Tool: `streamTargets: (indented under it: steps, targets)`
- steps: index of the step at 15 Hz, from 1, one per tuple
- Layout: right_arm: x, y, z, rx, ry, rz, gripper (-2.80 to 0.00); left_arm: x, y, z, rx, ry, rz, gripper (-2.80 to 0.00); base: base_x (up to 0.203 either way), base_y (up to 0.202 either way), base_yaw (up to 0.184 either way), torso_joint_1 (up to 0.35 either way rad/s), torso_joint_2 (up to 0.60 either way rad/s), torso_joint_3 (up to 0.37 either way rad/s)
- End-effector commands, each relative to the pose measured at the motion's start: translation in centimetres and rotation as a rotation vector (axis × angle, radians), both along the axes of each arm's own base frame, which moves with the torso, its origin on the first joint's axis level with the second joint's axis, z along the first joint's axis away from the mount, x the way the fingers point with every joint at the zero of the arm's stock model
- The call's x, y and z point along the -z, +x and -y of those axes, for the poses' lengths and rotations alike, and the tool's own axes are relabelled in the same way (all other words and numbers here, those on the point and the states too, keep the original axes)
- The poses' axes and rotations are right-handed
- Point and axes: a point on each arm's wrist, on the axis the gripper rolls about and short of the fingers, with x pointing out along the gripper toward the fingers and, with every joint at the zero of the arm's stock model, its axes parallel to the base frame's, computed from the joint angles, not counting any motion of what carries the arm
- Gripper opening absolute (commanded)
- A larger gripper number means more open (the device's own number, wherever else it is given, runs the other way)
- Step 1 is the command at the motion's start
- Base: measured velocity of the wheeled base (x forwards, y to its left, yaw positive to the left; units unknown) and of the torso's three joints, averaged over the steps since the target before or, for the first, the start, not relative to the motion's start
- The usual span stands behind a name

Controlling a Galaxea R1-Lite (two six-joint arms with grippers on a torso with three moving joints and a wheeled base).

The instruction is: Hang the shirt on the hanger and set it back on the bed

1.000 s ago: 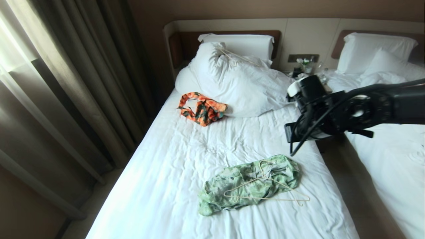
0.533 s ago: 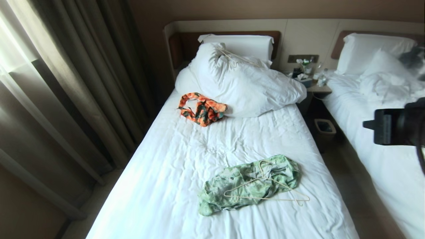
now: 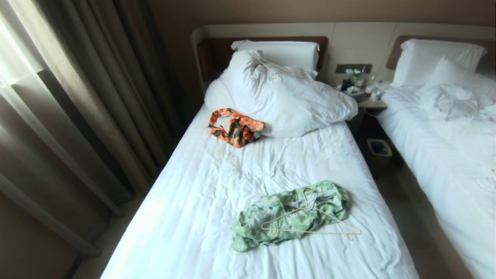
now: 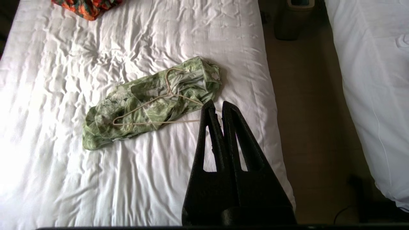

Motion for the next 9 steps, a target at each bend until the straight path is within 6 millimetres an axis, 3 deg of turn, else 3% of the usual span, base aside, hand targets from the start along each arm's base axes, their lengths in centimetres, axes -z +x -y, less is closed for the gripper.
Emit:
streamTargets:
  steps: [1,9]
  targets:
    - [0.5,-2.7,1.7,-0.001,0.022,0.06,-2.8,0.9,0.2,0.0,0.002,0.021,-0.025,-2.8,0.0,0.0,0.0,0.0,0.0,0.0]
    - [2.1,-8.0,4.7,0.124,-0.039,0.19,-2.8,2.2,0.7,0.1,0.022,0.102,-0.076,-2.8,0.0,0.0,0.0,0.0,0.0,0.0]
